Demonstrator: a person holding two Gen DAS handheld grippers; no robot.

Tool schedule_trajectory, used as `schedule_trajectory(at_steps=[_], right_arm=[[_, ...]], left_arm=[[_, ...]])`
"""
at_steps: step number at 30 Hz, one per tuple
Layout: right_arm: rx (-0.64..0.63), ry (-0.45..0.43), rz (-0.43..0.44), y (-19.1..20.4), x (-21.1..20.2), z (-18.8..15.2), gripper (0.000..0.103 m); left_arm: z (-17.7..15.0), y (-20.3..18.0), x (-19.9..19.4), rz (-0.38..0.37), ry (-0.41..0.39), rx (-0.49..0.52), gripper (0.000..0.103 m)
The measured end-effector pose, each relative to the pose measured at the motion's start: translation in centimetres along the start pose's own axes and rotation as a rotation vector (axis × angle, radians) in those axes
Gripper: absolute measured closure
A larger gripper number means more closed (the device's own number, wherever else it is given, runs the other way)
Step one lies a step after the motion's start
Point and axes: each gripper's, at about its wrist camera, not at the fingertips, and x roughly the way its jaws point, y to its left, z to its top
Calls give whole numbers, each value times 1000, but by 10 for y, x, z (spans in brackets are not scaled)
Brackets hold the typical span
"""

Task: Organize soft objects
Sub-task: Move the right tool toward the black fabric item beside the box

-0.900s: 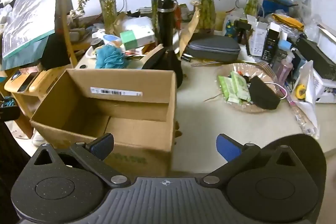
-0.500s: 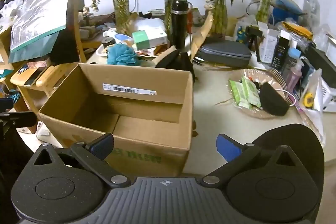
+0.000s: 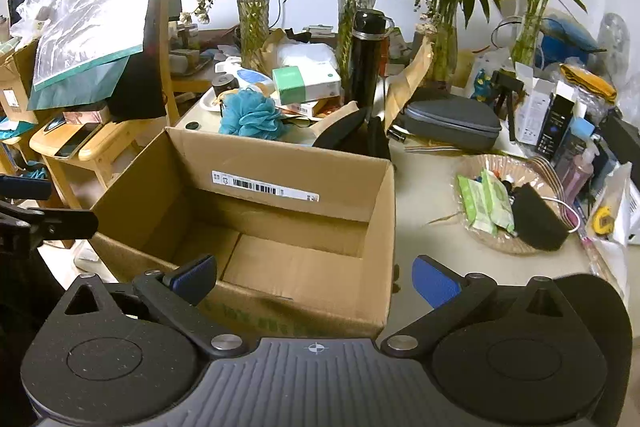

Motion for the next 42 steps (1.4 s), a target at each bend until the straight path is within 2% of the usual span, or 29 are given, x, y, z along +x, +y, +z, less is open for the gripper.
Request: schedule_trajectory(at_steps=[7, 28, 42], right_arm=[[8, -21, 2, -8, -2, 5, 0], [58, -8, 10, -30, 9, 7, 0], [64, 2, 12, -33, 14, 10, 0]], left_arm=[[8, -3, 3, -20, -17, 22, 0], [14, 4, 8, -39, -23, 4, 0], [18, 8, 12, -23, -41, 9, 0]])
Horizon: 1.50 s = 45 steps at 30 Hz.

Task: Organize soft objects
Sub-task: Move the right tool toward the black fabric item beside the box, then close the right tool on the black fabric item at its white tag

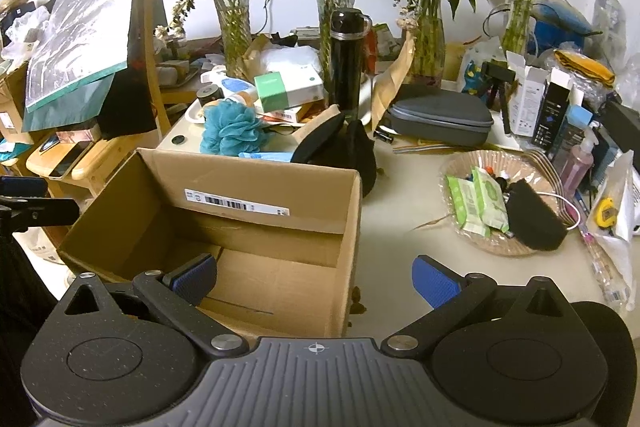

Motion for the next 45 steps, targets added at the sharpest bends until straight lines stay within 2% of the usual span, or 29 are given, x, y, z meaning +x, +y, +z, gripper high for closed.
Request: schedule_trajectory(at_steps=[13, 21, 24, 37, 45], right_arm=[[23, -4, 26, -10, 7, 7, 0], [35, -1, 50, -16, 21, 17, 0], [34, -7, 57, -17, 27, 22, 0], [54, -60, 114, -30, 54, 41, 0], [94, -84, 127, -45, 72, 50, 0]], left_arm=[[16, 9, 4, 5, -44, 23, 0], [28, 20, 16, -49, -35, -8, 0], [34, 22, 20, -43, -49, -7, 0], [65, 34, 52, -15, -94, 13, 0], [66, 45, 74, -30, -114, 14, 0]])
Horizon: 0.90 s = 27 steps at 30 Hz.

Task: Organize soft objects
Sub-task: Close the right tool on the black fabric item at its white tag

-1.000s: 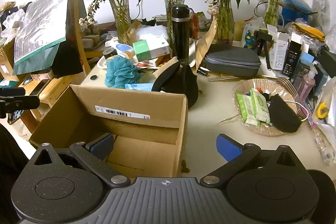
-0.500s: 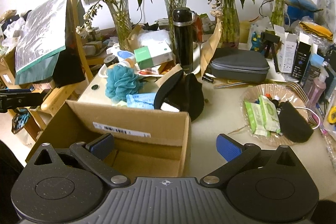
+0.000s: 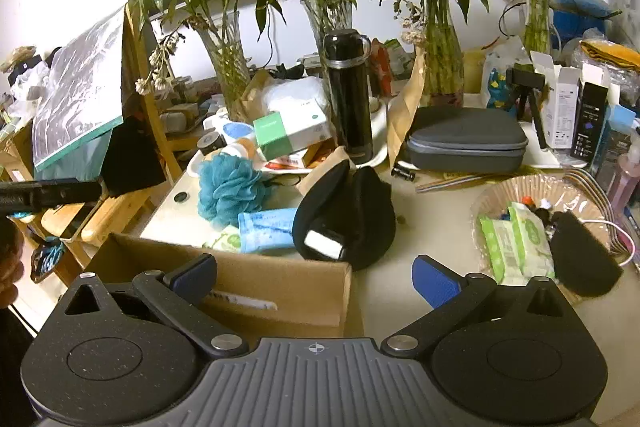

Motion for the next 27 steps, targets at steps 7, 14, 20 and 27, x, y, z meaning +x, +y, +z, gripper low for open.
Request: schedule_trajectory(at_steps=[7, 14, 20, 27], right_arm=[[13, -1, 2, -16, 17, 8, 0], [2, 18, -28, -28, 43, 23, 0], [-39, 2, -25, -30, 62, 40, 0], [-84, 27, -9, -34, 88, 56, 0]], left_arm=[[-6, 16, 13, -36, 0, -58, 0], [-7, 23, 18, 0, 4, -67, 0], [-9, 24, 20, 9, 10, -55, 0], [-10, 27, 22, 5, 27, -65, 0]])
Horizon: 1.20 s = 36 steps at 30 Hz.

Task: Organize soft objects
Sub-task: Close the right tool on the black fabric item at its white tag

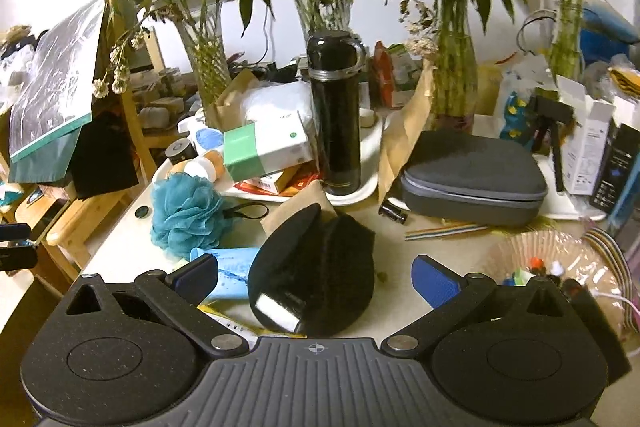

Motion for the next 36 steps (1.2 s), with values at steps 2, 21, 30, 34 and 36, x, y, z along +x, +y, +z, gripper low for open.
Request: schedule_trajectory(at_steps=[2, 21, 30, 34, 36], right_arm=[[-13, 16, 15, -1, 7, 3, 0], [145, 194, 64, -30, 92, 23, 25], [-55, 298, 115, -1, 91, 27, 30], [-283, 350, 204, 25, 88, 15, 38], [-367, 387, 202, 33, 93, 5, 44]], left_arm=[[0, 1, 0, -4, 5, -8, 0], [0, 5, 9, -30, 34, -39, 0], [-1, 10, 9, -34, 52, -63, 0], [0, 11, 9, -42, 52, -71, 0], [1, 10, 9, -47, 53, -73, 0]])
